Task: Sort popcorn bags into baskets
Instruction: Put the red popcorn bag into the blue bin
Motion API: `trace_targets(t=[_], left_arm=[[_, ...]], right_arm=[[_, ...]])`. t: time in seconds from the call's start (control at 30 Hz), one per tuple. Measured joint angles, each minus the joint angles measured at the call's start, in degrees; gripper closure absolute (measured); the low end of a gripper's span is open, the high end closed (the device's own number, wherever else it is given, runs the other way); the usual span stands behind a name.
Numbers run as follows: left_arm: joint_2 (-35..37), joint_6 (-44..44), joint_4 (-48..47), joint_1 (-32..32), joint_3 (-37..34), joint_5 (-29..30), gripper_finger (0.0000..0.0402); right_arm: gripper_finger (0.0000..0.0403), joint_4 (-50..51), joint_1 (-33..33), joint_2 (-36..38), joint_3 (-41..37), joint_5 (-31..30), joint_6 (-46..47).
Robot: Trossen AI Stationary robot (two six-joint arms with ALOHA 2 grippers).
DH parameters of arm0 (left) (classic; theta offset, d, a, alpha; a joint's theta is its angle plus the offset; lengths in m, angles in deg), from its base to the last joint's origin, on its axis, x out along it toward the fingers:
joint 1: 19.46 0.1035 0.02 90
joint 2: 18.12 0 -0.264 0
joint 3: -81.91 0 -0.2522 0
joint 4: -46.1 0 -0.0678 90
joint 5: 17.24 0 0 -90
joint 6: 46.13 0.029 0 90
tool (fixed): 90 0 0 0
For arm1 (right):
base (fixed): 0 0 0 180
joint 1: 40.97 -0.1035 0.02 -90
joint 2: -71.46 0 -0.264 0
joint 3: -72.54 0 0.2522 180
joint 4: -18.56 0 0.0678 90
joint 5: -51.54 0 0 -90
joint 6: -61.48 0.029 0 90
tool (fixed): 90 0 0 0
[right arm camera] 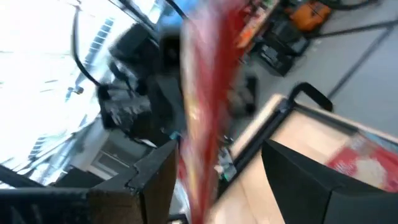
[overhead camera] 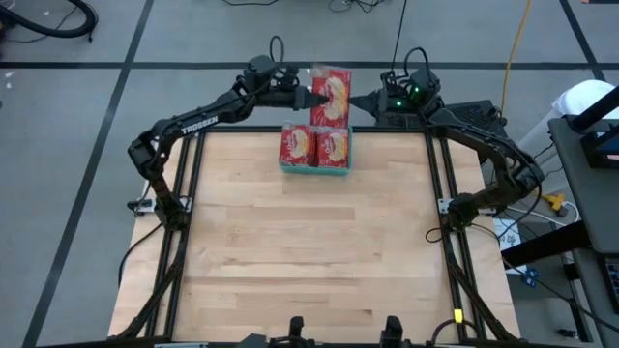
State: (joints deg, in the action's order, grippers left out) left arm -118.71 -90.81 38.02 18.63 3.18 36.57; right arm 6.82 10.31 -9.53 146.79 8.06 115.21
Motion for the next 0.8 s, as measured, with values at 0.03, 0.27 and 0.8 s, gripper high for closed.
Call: trace_targets(t=[0.03, 0.27, 0.8], left_arm=[[-0.24, -0.29, -0.04, -0.26, 0.00, 0.26, 0.0384], [-1.14, -0.96, 0.42, -1.79, -0.02, 3.85, 0.0369], [-1.01, 1.75, -1.59, -0.88, -0.02, 6.89, 0.0258]], right_arm=[[0.0177, -2.40, 0.00, -0.73, 0.00, 0.05, 0.72], [0.0217, -11.40, 0.00, -4.63, 0.02, 1.62, 8.00], [0.0381, -4.90, 0.36, -5.18, 0.04, 1.64, 2.23]])
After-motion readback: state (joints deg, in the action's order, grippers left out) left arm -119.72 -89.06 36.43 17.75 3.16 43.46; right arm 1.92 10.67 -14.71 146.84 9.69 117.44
